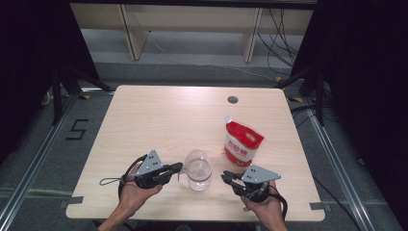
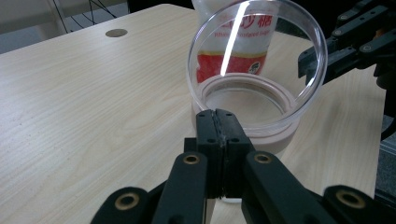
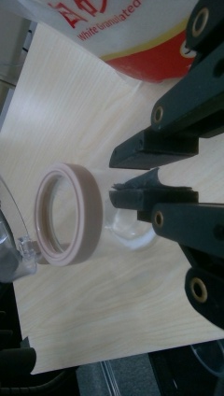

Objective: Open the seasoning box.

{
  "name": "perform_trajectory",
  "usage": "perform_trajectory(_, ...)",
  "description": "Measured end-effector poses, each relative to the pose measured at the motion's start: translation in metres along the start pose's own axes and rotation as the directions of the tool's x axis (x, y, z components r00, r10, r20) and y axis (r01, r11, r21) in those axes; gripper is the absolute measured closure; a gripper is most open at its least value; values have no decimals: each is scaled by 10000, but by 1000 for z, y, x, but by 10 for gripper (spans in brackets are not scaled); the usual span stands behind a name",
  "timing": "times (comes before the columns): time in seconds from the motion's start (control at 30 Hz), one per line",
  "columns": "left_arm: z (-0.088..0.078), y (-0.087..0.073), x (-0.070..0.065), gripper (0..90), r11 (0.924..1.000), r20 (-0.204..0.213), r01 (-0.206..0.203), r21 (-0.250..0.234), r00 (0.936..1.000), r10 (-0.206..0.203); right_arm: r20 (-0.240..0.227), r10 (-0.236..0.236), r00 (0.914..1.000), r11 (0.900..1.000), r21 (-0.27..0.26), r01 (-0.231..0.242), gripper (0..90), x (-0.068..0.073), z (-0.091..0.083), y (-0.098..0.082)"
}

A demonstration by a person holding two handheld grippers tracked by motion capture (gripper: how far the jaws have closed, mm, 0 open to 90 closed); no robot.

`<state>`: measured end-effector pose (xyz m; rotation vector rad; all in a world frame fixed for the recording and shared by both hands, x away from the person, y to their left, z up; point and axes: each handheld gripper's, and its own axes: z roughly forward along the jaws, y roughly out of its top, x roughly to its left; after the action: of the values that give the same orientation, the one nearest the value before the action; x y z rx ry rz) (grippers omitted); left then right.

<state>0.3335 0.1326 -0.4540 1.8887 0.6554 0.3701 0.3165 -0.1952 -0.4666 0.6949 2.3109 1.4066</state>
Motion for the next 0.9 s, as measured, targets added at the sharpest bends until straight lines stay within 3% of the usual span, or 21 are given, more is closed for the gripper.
perform_trajectory(0.07,0,0,0,882,10000,-16,65,-27,10000,-65,102,188,9998,9998,14,-188,812,2,0,1)
perform_trajectory(0.1,0,0,0,882,10000,-9,19,-31,10000,-19,-1,-117,9999,9999,-107,117,817,1,2,3)
perform_trajectory(0.3,0,0,0,883,10000,-6,36,-62,10000,-36,-151,-47,9999,9998,-203,44,857,7,12,12)
perform_trajectory(0.47,0,0,0,883,10000,5,62,-56,10000,-62,-290,-528,9982,9982,-301,520,894,7,18,21)
perform_trajectory(0.5,0,0,0,883,10000,13,65,-56,10000,-65,-210,-383,9990,9988,-321,376,899,9,18,23)
perform_trajectory(0.73,0,0,0,887,10000,8,19,-22,10000,-19,-348,-773,9964,9964,-363,761,900,13,26,30)
perform_trajectory(0.9,-1,1,0,889,10000,-35,44,7,10000,-44,-365,-781,9963,9954,-588,759,900,15,28,34)
